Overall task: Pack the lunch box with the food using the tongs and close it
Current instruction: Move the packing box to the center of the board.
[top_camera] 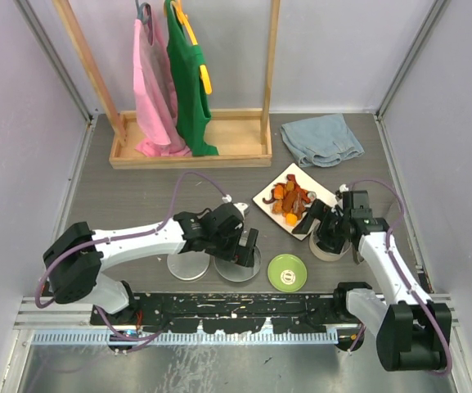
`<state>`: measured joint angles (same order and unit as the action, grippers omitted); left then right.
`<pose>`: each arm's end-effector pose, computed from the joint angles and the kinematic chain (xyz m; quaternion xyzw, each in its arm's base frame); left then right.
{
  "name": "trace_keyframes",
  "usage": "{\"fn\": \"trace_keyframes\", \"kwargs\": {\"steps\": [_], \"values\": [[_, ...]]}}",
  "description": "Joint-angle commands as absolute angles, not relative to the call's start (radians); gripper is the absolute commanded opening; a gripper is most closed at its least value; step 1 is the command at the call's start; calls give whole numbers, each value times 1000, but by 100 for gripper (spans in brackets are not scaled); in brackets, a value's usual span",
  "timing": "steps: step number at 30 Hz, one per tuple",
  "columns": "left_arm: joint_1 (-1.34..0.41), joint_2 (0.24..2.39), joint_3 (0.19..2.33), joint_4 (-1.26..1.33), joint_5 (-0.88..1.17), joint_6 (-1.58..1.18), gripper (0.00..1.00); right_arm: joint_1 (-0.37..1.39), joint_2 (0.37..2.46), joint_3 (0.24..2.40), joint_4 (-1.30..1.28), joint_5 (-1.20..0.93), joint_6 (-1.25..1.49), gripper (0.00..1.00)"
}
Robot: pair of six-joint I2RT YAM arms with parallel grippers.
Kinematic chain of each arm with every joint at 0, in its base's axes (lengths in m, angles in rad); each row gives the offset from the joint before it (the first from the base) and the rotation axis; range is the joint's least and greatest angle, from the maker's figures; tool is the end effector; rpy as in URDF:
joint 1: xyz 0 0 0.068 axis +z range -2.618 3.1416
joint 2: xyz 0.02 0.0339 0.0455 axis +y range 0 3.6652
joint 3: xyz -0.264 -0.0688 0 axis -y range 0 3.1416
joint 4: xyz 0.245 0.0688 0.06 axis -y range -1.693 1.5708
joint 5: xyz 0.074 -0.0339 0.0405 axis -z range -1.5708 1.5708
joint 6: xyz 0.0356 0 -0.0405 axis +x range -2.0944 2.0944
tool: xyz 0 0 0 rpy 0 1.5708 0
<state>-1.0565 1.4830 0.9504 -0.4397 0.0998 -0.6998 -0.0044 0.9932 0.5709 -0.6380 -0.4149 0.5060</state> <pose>0.1445 -0.2630 0.2134 0.1838 0.9366 -0.2570 0.1513 0.1761 0.0136 0.1960 0.1887 0.9293 0.2544 0.1899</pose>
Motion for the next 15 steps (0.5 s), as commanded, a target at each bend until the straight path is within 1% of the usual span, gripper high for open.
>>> {"fn": "trace_keyframes", "kwargs": {"steps": [1, 10, 15], "values": [[-1060, 1510, 993, -492, -27, -709, 99, 44, 915, 561, -668, -456, 565, 100], [-1041, 1594, 1052, -593, -178, -700, 98, 155, 821, 498, -672, -516, 639, 100], [-997, 1588, 1059, -624, -243, -672, 98, 227, 807, 463, -614, -557, 697, 100]]}}
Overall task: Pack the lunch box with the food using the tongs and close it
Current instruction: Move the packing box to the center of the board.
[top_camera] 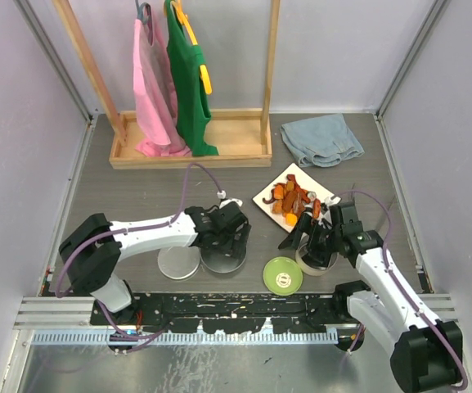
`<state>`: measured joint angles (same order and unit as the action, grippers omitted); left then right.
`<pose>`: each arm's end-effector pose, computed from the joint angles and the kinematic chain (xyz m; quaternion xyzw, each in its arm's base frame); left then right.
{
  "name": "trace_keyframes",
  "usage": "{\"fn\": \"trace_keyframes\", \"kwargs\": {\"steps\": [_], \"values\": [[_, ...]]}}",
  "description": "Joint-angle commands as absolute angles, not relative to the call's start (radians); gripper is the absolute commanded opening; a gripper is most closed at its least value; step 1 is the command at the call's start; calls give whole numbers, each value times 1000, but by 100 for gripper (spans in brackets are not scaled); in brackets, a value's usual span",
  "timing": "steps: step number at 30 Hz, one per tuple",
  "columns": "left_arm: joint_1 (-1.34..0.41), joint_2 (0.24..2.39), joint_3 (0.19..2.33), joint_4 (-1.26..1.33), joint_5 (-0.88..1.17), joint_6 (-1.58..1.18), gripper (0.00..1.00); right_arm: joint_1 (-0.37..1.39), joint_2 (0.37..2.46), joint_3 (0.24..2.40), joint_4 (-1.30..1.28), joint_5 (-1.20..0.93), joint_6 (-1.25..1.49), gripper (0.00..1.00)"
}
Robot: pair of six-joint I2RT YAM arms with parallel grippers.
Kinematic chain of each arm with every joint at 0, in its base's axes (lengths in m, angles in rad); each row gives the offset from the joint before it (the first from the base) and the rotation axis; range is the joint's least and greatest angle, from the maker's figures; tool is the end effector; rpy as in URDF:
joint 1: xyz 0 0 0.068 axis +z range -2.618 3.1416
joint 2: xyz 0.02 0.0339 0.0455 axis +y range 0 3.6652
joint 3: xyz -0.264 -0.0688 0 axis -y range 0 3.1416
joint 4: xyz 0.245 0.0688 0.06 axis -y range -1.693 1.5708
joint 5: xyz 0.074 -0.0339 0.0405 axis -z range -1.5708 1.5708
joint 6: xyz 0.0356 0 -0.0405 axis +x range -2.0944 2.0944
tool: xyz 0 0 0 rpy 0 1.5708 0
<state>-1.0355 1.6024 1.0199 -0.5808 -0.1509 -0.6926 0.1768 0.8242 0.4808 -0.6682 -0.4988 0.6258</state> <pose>0.1623 -0.2632 0.1924 0.1516 0.9648 -0.1055 0.1872 0.1422 0.0427 0.1921 0.1409 0.9232 0.3229 0.1535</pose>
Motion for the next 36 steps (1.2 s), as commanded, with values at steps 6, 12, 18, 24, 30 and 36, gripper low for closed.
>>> {"fn": "trace_keyframes", "kwargs": {"steps": [6, 12, 18, 24, 30, 36], "values": [[-901, 1538, 1005, -634, -281, -647, 98, 386, 813, 436, -482, -527, 827, 100], [-810, 1466, 932, -628, -275, -628, 98, 626, 951, 451, -222, -425, 986, 100], [-786, 1331, 929, -663, -284, -622, 98, 802, 1264, 649, -72, -357, 958, 100], [-770, 1104, 937, -784, -396, -703, 98, 814, 1468, 847, 39, -414, 926, 100], [-755, 877, 878, -873, -388, -778, 98, 810, 1405, 913, -106, -262, 829, 100], [-780, 678, 716, -590, 66, -784, 99, 757, 1122, 845, -404, 146, 808, 100]]}}
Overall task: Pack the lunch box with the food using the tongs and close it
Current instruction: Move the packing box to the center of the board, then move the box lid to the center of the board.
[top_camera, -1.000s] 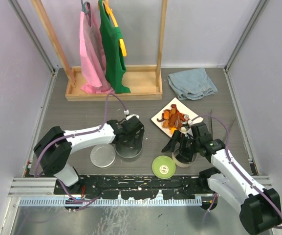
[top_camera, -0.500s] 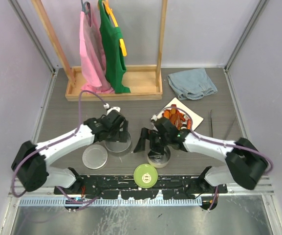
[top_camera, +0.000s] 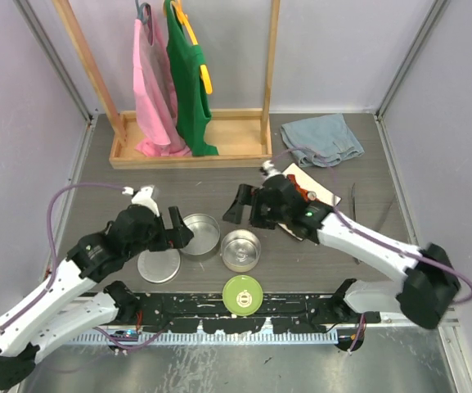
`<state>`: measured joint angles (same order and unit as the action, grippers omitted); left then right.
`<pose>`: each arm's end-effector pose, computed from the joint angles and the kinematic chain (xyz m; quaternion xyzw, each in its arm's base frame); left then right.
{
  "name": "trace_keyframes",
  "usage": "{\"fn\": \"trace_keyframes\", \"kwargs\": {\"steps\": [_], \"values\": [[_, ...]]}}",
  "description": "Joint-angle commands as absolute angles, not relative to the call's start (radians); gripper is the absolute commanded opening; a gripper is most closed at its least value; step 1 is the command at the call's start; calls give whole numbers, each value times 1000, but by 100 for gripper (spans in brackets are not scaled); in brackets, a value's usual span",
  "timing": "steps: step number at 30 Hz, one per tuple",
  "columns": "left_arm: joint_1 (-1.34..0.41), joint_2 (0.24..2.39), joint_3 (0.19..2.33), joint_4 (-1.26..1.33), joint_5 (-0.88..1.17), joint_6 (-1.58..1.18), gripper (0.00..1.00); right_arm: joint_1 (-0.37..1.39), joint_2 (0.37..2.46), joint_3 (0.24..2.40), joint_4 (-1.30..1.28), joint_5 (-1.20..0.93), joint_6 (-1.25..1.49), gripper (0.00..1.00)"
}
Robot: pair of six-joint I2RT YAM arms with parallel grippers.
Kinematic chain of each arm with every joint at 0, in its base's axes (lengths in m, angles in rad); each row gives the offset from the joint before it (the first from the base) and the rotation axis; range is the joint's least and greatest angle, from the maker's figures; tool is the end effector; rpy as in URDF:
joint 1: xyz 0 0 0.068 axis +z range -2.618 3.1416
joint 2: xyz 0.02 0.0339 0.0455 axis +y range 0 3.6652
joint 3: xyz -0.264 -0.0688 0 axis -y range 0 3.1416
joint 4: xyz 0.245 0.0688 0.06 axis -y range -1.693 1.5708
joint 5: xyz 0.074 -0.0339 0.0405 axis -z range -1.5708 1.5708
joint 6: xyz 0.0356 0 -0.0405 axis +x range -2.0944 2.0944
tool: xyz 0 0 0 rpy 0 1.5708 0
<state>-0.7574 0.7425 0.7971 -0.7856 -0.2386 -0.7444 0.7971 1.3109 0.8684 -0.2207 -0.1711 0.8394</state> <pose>0.1131 -0.0954 0.2928 -0.0426 0.9069 -0.1967 0.3701 0.1950 0.2083 0.2508 -0.0185 0.8961 0.3713 0.2425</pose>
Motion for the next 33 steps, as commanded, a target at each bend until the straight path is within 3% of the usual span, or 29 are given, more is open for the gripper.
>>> {"fn": "trace_keyframes", "kwargs": {"steps": [1, 4, 7, 10, 16, 24, 33], "values": [[-814, 683, 700, -517, 125, -813, 99, 733, 1076, 822, -452, 198, 823, 100], [-1048, 814, 737, -462, 81, -818, 99, 615, 953, 752, -551, 304, 839, 100], [-1290, 1023, 836, -458, 62, -800, 98, 460, 843, 705, -615, 275, 816, 100], [-1412, 1216, 941, -425, 64, -793, 98, 341, 787, 702, -662, 272, 782, 100], [-1470, 1556, 1124, -400, 157, -779, 98, 264, 762, 766, -762, 405, 730, 100], [-1489, 1718, 1174, -385, 247, -803, 99, 255, 755, 771, -784, 432, 718, 100], [-1477, 1767, 1198, -596, 30, -813, 98, 256, 765, 733, -756, 387, 721, 100]]}}
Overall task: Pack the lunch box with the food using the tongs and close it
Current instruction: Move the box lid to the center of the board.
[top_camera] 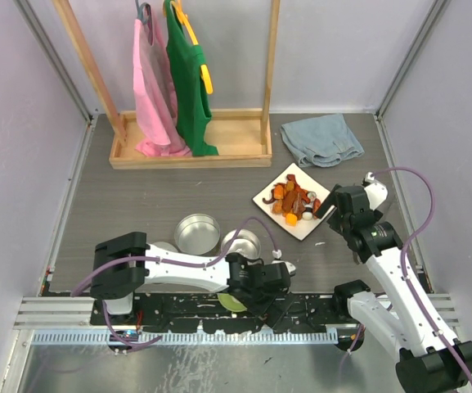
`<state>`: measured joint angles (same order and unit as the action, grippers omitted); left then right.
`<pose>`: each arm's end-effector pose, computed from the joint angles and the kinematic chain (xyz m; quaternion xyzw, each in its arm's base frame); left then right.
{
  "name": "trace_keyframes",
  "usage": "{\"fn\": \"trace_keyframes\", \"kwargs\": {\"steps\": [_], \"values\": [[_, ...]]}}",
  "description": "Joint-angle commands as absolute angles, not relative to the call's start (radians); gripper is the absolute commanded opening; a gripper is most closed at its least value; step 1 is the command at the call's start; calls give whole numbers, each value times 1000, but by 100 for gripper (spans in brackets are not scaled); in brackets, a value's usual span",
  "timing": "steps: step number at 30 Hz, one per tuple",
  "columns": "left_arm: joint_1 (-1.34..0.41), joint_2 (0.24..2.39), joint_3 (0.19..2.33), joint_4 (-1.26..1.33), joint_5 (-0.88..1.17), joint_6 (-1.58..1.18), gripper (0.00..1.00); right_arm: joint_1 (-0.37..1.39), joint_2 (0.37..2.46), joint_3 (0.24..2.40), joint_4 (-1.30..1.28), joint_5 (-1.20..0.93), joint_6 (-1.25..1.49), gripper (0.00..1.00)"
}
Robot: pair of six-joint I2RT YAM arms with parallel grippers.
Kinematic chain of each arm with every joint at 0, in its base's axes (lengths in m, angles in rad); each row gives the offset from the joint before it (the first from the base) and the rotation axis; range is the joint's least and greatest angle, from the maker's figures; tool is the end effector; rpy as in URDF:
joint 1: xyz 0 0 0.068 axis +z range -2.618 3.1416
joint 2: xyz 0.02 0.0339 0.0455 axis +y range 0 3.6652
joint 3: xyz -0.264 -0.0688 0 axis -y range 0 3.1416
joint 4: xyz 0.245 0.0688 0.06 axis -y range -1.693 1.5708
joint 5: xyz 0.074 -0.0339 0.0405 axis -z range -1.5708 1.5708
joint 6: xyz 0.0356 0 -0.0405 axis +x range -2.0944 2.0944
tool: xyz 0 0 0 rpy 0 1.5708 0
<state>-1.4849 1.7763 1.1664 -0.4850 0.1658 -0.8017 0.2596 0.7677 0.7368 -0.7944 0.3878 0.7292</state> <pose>0.0249 -0.3582 0.1838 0.3428 0.9060 -0.2471 0.0242 0.1478 0.0253 0.2707 0.2809 0.8725 0.0116 0.3997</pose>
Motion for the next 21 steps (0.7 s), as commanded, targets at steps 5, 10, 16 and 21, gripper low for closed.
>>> {"fn": "trace_keyframes", "kwargs": {"steps": [5, 10, 16, 21], "values": [[-1426, 1737, 1141, -641, -63, -842, 98, 255, 780, 730, -746, 377, 715, 100], [-1389, 1649, 1058, -650, -154, -854, 98, 256, 797, 709, -719, 338, 712, 100], [-1329, 1542, 958, -610, -192, -807, 98, 256, 811, 697, -716, 310, 718, 100], [-1330, 1435, 927, -514, -99, -714, 98, 248, 819, 705, -743, 384, 729, 100]]}}
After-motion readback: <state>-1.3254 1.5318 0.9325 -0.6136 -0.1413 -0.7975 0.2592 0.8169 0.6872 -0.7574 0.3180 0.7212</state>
